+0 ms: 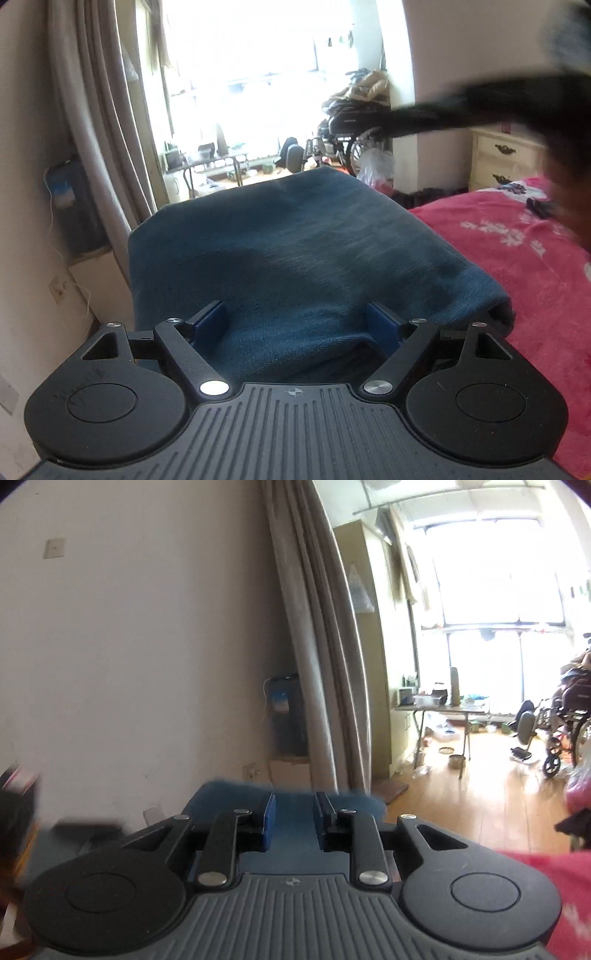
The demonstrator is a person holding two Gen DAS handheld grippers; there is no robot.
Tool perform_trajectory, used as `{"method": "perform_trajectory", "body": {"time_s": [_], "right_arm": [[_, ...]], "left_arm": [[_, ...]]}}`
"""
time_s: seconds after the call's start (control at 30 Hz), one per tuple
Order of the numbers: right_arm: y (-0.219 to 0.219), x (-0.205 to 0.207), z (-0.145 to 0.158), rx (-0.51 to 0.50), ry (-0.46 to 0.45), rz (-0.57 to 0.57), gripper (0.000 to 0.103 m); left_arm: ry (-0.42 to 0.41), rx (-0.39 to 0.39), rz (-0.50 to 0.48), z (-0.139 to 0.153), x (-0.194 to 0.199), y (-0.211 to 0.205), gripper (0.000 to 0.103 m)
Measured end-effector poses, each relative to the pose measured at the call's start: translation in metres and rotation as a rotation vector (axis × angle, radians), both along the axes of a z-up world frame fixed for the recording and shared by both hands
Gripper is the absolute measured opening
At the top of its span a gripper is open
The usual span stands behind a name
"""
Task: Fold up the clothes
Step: 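Lower the jeans onto the clothes stack and open both tools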
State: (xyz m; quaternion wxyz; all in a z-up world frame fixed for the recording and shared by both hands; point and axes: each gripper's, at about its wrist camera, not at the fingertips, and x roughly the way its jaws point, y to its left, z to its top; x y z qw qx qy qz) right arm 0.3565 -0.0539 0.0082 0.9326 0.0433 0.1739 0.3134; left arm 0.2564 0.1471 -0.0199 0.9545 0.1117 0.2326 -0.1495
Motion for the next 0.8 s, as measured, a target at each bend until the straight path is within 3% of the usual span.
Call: {"method": "perform_trajectory", "body": {"time_s": [0.17,0.23,0.37,0.53,0.6,0.7,0.8], "right_arm": [[0.044,0.094,-0.054,-0.139,0.276,-0.076,0.019],[0.047,0.105,-0.061,-0.114,0.309,-0.116,0.019],[0.028,0.11,-0.045,-0.024,0.357,-0.142,0.02],[-0.05,0.06,-0.021,0.243,0.373,-0.218,0.026],[-0.08,0.029,-0.014,0.297,0.389,-0.233,0.026],[-0.111,-0.025,-0.012,0.311,0.408,-0.245,0.028],[-0.121,-0.087,-0.013,0.245,0.415,-0.255,0.035]], "left_arm": [[-0.015,-0.023,0.004,-0.006,-0.001,0.003,0.084],[-0.019,-0.02,0.004,-0.005,-0.001,0.003,0.085],[-0.013,-0.011,0.003,-0.002,-0.002,0.006,0.087],[-0.005,-0.005,0.036,0.007,-0.017,0.01,0.092],[0.004,-0.021,0.039,0.012,-0.029,0.011,0.095],[0.018,-0.059,0.043,0.021,-0.052,0.011,0.096],[0.058,-0.126,0.059,0.032,-0.085,0.005,0.097]]}}
